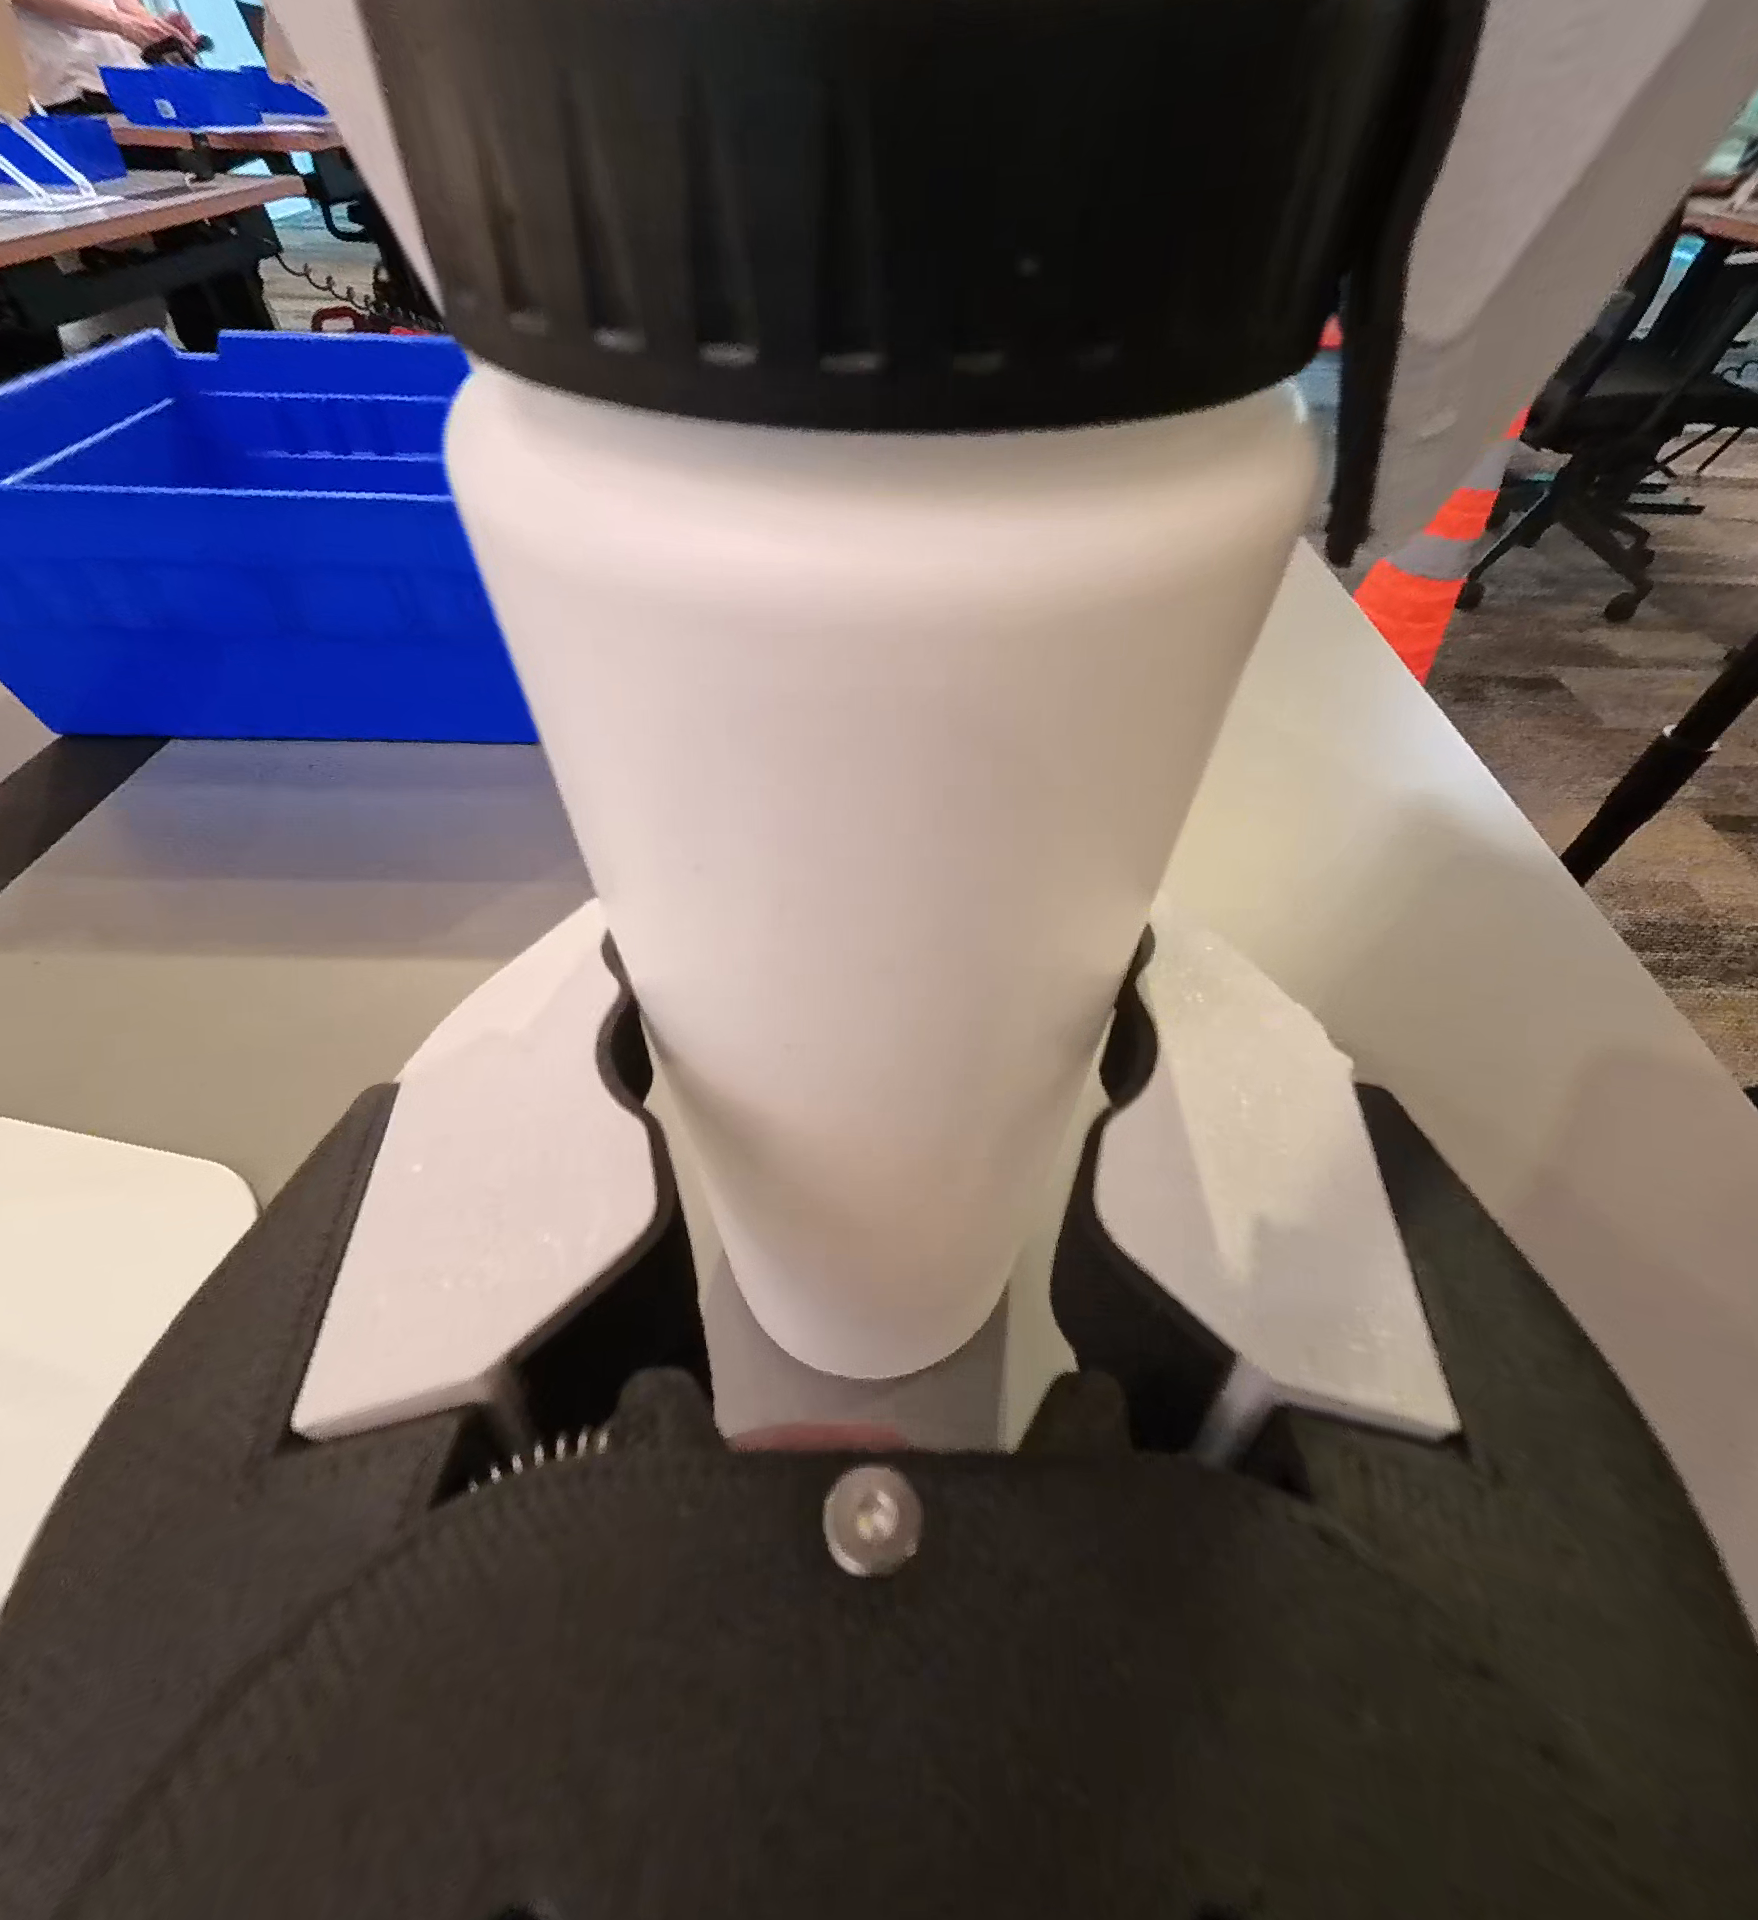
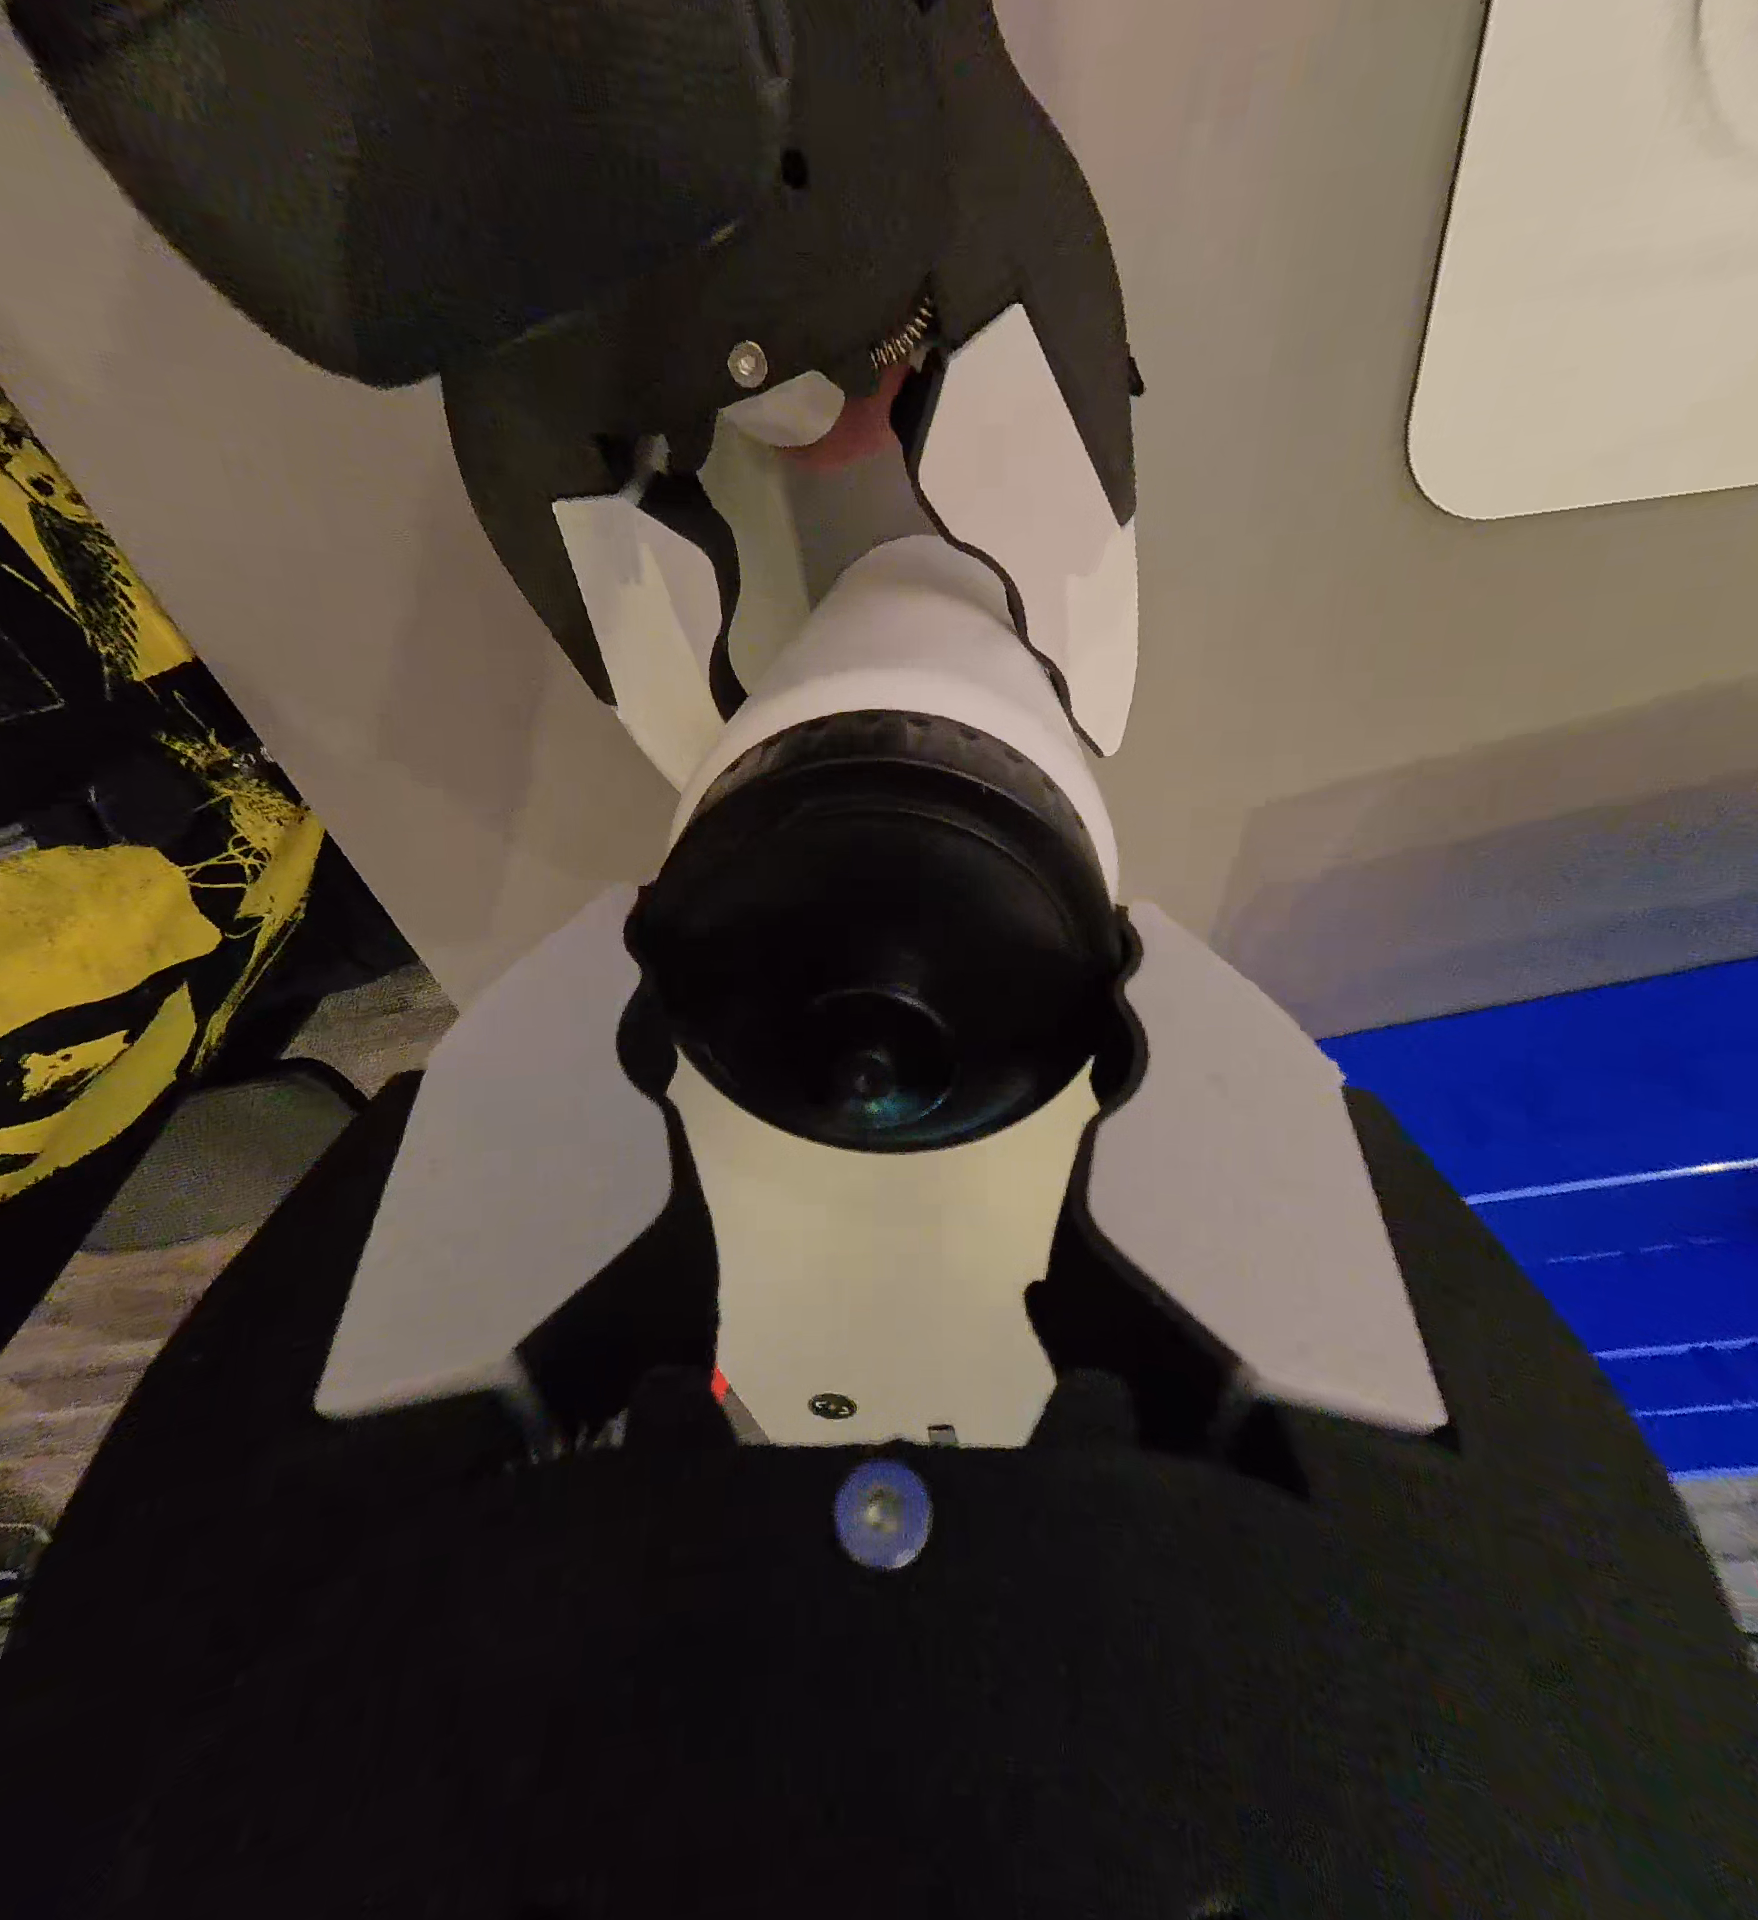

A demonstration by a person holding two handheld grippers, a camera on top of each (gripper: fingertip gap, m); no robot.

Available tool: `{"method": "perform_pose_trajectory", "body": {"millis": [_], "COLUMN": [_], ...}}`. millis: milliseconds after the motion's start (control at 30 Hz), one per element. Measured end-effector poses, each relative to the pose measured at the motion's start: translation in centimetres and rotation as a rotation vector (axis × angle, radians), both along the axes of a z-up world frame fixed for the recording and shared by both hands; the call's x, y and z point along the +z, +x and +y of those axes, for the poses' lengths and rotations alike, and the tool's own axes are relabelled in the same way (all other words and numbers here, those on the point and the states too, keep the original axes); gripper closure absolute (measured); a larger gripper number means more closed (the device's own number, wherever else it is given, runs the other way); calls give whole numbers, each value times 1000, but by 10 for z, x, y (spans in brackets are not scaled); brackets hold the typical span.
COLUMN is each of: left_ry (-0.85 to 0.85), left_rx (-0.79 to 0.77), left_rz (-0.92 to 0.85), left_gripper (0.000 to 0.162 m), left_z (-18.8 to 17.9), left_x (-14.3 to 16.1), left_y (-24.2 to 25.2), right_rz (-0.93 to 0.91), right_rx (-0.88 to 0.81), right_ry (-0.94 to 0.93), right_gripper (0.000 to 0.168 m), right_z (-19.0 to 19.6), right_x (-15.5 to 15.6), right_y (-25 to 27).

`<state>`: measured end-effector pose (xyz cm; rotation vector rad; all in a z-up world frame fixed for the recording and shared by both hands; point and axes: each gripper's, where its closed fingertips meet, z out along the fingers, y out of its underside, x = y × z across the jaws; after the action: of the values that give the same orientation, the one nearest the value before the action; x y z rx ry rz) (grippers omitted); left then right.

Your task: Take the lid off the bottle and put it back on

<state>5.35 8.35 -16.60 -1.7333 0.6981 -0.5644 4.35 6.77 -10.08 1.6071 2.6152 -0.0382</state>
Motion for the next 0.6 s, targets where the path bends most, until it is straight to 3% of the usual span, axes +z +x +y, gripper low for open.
{"method": "perform_pose_trajectory", "body": {"millis": [300, 433, 600], "left_ry": [22, 25, 26], "left_rx": [-1, -5, -12], "left_rz": [-43, -46, -46], "left_gripper": [76, 76, 76], "left_z": [-1, -1, -2], "left_x": [11, 11, 11], "left_y": [4, 3, 4], "right_rz": [31, 28, 50], "right_rx": [52, 177, 273], "right_ry": [-23, 5, 12], "right_gripper": [88, 74, 95], "right_z": [-1, -1, 0], "right_x": [-1, 3, 18], "right_y": [3, 5, 1]}}
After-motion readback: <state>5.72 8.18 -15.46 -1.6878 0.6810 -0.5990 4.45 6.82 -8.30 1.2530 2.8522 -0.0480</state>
